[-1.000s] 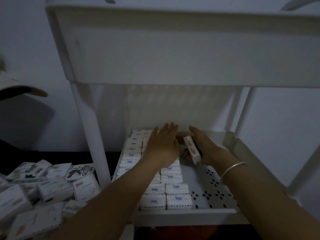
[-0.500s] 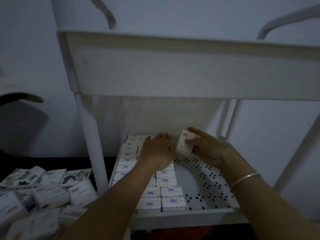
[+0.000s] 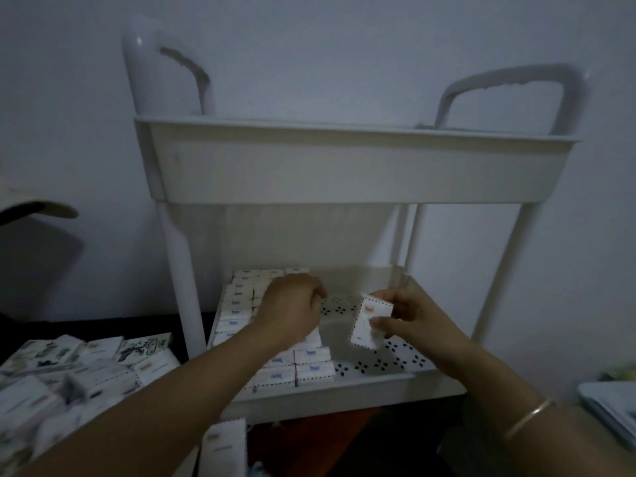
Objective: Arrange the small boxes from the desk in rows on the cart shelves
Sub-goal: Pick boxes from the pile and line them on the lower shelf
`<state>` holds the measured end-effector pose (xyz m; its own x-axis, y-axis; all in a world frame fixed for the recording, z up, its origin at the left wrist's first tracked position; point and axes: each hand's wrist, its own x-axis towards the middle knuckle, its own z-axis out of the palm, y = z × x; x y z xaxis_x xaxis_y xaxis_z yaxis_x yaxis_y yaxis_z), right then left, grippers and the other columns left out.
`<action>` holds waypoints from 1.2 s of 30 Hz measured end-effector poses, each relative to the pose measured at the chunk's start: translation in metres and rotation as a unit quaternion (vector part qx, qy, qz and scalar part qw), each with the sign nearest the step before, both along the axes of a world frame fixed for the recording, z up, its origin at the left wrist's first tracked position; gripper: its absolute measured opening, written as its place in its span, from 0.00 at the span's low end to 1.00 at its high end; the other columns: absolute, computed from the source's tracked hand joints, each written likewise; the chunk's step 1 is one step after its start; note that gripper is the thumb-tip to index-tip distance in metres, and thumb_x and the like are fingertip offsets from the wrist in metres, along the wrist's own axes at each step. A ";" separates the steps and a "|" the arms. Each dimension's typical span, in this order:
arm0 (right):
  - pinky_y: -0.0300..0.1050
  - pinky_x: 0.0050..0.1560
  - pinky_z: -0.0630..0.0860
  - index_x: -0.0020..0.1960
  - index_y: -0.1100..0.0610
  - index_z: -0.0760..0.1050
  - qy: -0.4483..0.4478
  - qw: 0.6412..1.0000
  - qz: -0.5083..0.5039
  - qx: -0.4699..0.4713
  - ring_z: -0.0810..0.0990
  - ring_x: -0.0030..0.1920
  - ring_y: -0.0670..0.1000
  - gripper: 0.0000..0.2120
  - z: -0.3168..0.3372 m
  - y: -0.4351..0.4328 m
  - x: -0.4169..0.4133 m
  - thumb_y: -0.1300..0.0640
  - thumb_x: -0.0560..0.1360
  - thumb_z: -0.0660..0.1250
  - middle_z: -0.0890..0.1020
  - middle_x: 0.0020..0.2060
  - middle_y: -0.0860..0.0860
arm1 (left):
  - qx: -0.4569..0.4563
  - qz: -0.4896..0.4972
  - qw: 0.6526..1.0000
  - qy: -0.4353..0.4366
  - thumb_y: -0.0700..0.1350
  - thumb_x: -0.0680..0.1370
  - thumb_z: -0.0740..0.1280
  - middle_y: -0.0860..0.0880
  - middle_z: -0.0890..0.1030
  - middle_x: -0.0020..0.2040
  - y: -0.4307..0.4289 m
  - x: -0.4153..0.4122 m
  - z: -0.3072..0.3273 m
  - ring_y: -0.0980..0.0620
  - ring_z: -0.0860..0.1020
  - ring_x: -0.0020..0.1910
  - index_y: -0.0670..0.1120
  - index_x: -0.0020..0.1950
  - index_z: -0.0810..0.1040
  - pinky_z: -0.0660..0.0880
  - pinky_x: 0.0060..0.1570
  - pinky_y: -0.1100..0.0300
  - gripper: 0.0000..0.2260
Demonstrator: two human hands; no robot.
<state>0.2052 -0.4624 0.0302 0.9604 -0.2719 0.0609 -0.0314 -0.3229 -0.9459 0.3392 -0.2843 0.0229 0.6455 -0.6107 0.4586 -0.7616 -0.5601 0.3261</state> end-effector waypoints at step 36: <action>0.40 0.53 0.70 0.62 0.52 0.73 -0.019 0.950 -0.073 -0.303 0.74 0.53 0.46 0.20 -0.008 0.043 -0.030 0.54 0.72 0.73 0.76 0.61 0.50 | 0.155 -0.071 0.985 -0.009 0.35 0.76 0.58 0.54 0.76 0.64 0.133 -0.101 0.010 0.54 0.73 0.63 0.51 0.63 0.79 0.67 0.65 0.59 0.20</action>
<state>0.1753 -0.4198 0.0226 0.9087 -0.3070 0.2829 -0.0875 -0.8027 -0.5899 0.2383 -0.1514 0.0331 0.5368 -0.8072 0.2455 -0.8436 -0.5179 0.1418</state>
